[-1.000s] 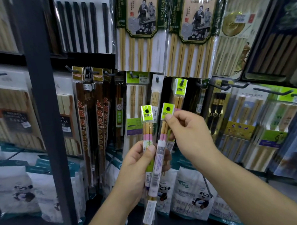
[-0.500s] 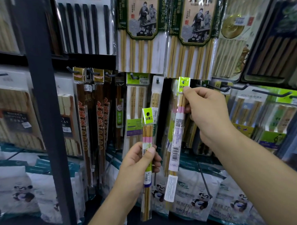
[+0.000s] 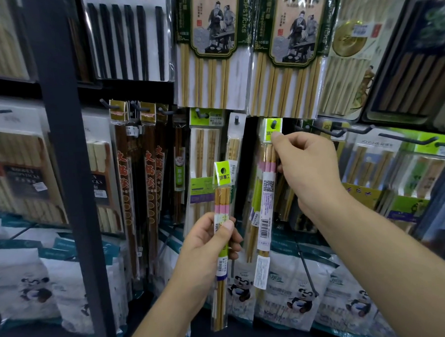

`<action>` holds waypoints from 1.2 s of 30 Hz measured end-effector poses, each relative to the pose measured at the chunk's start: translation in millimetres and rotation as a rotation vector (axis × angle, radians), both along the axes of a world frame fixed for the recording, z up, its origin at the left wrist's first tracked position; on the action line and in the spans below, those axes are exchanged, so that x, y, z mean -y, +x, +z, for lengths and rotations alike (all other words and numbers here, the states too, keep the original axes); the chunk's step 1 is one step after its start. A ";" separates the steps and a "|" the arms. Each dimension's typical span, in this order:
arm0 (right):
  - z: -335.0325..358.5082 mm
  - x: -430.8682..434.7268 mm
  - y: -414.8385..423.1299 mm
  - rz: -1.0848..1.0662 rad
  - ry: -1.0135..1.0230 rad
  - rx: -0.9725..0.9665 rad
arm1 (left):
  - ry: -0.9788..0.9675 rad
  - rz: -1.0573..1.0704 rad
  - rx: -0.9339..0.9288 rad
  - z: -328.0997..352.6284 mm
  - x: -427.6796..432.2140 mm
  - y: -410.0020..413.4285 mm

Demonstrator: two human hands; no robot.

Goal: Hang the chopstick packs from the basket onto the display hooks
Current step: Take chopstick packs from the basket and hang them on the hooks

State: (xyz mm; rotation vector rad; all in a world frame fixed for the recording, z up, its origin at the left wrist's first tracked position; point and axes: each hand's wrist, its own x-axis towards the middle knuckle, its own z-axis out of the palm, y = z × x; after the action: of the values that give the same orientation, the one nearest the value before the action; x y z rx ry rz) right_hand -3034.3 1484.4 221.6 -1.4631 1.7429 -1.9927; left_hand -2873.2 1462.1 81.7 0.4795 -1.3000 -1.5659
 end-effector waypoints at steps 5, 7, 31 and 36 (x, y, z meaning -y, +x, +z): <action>-13.9 -2.2 -3.3 -0.105 0.037 -0.112 | -0.022 0.022 0.008 1.0 -1.4 0.7; -20.5 -5.2 -2.4 -0.130 0.046 -0.125 | -0.031 0.028 0.016 1.9 -2.1 0.4; -38.1 -26.1 25.3 0.283 0.058 0.051 | 0.057 0.009 -0.057 9.0 -8.0 -0.4; -6.7 -19.5 14.2 0.155 -0.059 -0.005 | -0.044 0.109 0.034 8.2 -7.8 1.6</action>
State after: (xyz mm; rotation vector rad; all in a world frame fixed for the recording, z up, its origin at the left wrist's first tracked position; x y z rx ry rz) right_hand -3020.1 1503.9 214.9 -1.5707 1.5328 -1.9778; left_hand -2871.6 1469.9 89.9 0.5423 -1.3094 -1.4414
